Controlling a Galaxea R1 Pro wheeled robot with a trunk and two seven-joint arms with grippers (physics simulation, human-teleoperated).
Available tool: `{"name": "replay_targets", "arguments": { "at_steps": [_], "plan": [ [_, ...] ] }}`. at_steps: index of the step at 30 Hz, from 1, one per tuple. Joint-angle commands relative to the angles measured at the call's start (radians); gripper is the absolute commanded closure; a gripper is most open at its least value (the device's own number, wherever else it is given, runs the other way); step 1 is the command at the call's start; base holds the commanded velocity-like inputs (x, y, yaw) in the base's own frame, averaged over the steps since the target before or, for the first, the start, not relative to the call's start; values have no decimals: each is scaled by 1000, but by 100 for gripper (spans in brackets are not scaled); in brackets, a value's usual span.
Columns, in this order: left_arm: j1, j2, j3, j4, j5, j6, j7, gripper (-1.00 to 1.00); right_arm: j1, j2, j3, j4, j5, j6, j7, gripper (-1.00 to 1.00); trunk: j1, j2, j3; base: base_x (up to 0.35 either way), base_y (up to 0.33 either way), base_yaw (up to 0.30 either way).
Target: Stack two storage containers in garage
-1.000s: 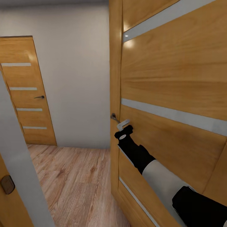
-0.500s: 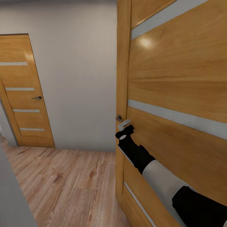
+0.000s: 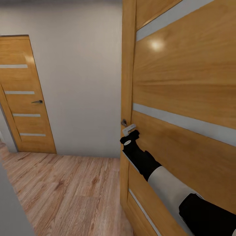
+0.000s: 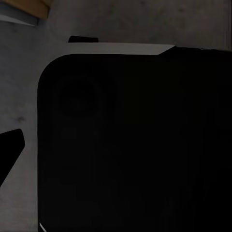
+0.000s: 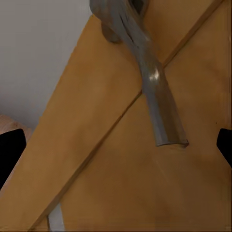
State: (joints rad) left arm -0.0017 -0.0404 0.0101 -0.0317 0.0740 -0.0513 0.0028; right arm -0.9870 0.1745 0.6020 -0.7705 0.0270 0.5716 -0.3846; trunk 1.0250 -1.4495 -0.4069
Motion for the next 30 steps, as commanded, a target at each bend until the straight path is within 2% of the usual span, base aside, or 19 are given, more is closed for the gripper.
{"name": "replay_targets", "arguments": {
  "at_steps": [1, 16, 24, 30],
  "plan": [
    [0, 0, 1, -1, 8, -2, 0, -100, -1, 0, -1, 0, 16, 14, -6, -100, 0, -1, -1, 0, -232, 0],
    [0, 0, 1, -1, 9, -2, 2, -100, -1, 0, -1, 0, 16, 14, -7, -100, 0, -1, -1, 0, -16, 0],
    [0, 1, 1, -1, 9, -2, 2, -100, -1, 0, -1, 0, 16, 13, -6, -100, 0, -1, -1, 0, -100, 0],
    [0, 2, -1, -1, 9, -1, 0, -100, -1, 0, -1, 0, 16, 14, -6, -100, 0, -1, -1, 204, -2, 0]
  ]
}}
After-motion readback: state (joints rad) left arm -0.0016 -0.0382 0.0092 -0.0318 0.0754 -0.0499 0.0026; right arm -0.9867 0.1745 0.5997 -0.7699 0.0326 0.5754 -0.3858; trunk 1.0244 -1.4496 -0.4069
